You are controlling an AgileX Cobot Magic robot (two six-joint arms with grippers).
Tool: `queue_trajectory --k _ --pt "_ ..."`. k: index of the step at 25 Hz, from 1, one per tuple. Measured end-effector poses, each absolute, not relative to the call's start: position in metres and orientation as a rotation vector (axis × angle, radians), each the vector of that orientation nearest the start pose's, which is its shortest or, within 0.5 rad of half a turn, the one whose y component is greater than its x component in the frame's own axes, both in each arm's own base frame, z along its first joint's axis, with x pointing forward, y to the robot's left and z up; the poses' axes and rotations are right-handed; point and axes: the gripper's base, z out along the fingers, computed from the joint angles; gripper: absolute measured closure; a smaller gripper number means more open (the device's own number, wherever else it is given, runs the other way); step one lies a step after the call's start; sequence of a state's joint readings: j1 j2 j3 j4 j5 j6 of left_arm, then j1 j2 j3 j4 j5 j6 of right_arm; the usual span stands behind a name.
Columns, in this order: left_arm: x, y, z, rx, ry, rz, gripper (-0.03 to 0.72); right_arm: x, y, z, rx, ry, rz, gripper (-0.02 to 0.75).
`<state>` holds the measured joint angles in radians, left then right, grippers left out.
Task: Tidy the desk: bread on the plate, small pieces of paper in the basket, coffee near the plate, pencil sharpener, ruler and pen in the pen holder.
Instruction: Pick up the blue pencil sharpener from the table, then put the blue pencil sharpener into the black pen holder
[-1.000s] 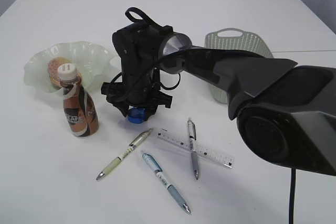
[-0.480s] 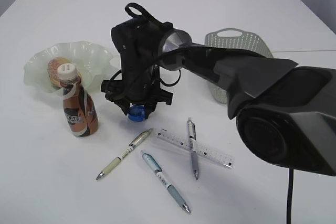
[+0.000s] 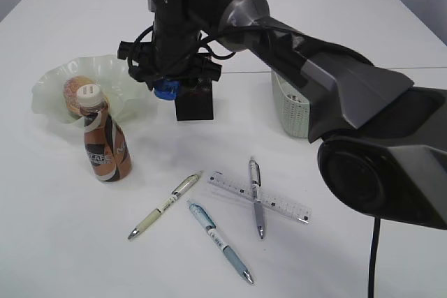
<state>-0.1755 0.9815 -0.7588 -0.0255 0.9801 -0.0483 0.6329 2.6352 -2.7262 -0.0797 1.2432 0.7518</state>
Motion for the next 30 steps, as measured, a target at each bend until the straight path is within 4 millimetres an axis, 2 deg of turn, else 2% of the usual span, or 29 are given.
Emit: queue_trajectory --k 5,14,19,26,30 --pt "0.164 -0.031 0.285 0.158 2.685 -0.102 0.337 0.456 0.312 0.234 0.158 2.583 0.336 0.379" --pt "0.164 -0.031 0.285 0.158 2.685 -0.102 0.337 0.460 0.305 0.239 0.027 2.580 0.339 0.379" --pt "0.164 -0.031 0.285 0.158 2.685 -0.102 0.337 0.472 0.284 0.244 -0.002 2.588 0.376 0.379" --pt "0.163 -0.031 0.285 0.159 2.689 -0.102 0.338 0.482 0.254 0.265 -0.091 2.560 0.432 0.379" --pt "0.163 -0.031 0.285 0.158 2.696 -0.104 0.338 0.487 0.241 0.274 -0.199 2.533 0.432 0.379"
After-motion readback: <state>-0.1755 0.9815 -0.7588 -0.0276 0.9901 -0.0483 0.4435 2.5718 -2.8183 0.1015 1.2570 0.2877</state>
